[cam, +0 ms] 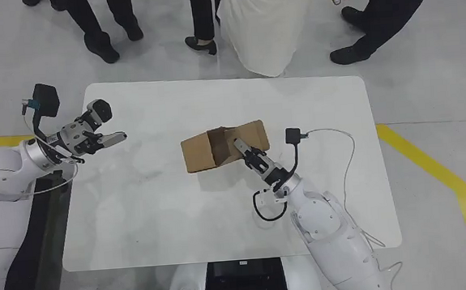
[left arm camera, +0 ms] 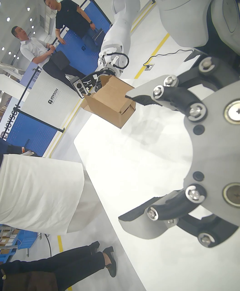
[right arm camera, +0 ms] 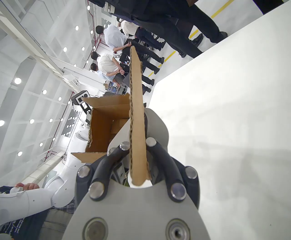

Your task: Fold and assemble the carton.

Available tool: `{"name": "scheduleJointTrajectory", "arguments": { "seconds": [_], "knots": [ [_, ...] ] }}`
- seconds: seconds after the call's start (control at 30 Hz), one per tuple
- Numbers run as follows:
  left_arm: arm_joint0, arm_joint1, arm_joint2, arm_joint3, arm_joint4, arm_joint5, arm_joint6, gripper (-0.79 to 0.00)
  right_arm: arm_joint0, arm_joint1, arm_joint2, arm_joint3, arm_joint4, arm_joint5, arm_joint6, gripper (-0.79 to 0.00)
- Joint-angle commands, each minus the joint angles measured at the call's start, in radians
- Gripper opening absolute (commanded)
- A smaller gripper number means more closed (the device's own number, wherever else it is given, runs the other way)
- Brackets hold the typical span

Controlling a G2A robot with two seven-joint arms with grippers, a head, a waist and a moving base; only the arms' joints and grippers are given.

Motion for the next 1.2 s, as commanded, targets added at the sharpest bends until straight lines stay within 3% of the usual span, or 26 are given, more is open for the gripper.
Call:
{"name": "scheduleJointTrajectory", "arguments": {
  "seconds": [0.0, 0.13, 0.3, 0.63, 1.03, 1.17],
  "knots": [
    [0.0, 0.0, 0.0, 0.0, 0.0, 0.0, 0.0, 0.0, 0.0, 0.0, 0.0, 0.0, 0.0, 0.0, 0.0, -0.785],
    [0.0, 0.0, 0.0, 0.0, 0.0, 0.0, 0.0, 0.0, 0.0, 0.0, 0.0, 0.0, 0.0, 0.0, 0.0, -0.785],
    [0.0, 0.0, 0.0, 0.0, 0.0, 0.0, 0.0, 0.0, -0.006, -0.013, -0.033, -0.011, 0.228, 0.039, -0.004, -0.785],
    [0.008, -0.002, 0.004, -0.034, 0.033, 0.003, 0.018, 0.0, 0.032, -0.029, -0.059, 0.031, 0.541, 0.122, 0.015, -0.785],
    [0.008, -0.01, 0.124, -0.197, 0.256, 0.0, 0.112, 0.0, 0.043, -0.037, -0.099, 0.055, 0.595, 0.149, 0.012, -0.785],
    [-0.004, -0.004, 0.172, -0.214, 0.316, 0.0, 0.166, 0.0, 0.035, -0.04, -0.115, 0.058, 0.629, 0.151, 0.006, -0.785]
  ]
}}
